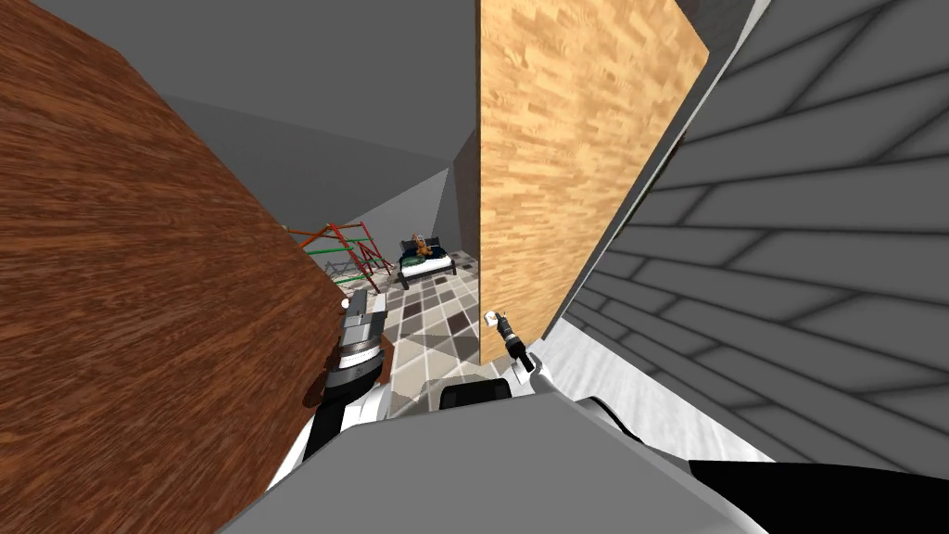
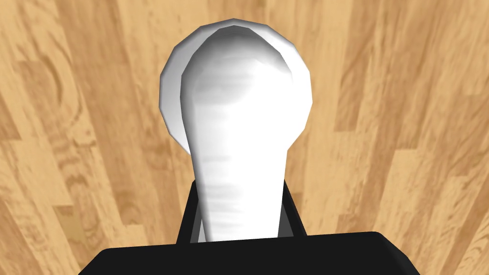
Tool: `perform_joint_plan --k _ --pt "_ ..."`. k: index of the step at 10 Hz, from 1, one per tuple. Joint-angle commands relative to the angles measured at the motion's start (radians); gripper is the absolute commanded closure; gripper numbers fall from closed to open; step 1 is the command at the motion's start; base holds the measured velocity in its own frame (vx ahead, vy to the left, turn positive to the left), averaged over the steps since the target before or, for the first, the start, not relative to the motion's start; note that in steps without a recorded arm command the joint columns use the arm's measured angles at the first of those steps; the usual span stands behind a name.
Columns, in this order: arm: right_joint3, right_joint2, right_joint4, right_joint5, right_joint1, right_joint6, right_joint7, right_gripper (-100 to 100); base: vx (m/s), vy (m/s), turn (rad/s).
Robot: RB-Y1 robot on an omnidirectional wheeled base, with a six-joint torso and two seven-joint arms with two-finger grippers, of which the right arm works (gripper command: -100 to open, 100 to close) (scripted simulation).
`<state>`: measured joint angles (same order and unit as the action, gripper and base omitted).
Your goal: Push the door open
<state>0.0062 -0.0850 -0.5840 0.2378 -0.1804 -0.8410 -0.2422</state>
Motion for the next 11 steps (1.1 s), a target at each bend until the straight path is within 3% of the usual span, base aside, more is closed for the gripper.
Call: perform_joint_plan --k 1,2,3,5,11 --pt "-0.024 -0.012 0.004 -0.016 -0.01 -0.009 0.011 100 0.154 0.117 -0.043" --pt "-0.024 -0.012 0.004 -0.016 -0.01 -0.009 0.011 100 0.118 0.076 -0.034" --pt "-0.045 -0.011 0.005 -0.031 -0.01 -0.005 0.026 100 0.173 0.126 -0.048" --pt "-0.045 -0.011 0.005 -0.031 -0.01 -0.005 0.026 100 0.083 0.067 -0.026" --pt "-0.109 -0.003 0.01 -0.079 -0.01 0.01 0.072 100 0.125 0.102 -0.054"
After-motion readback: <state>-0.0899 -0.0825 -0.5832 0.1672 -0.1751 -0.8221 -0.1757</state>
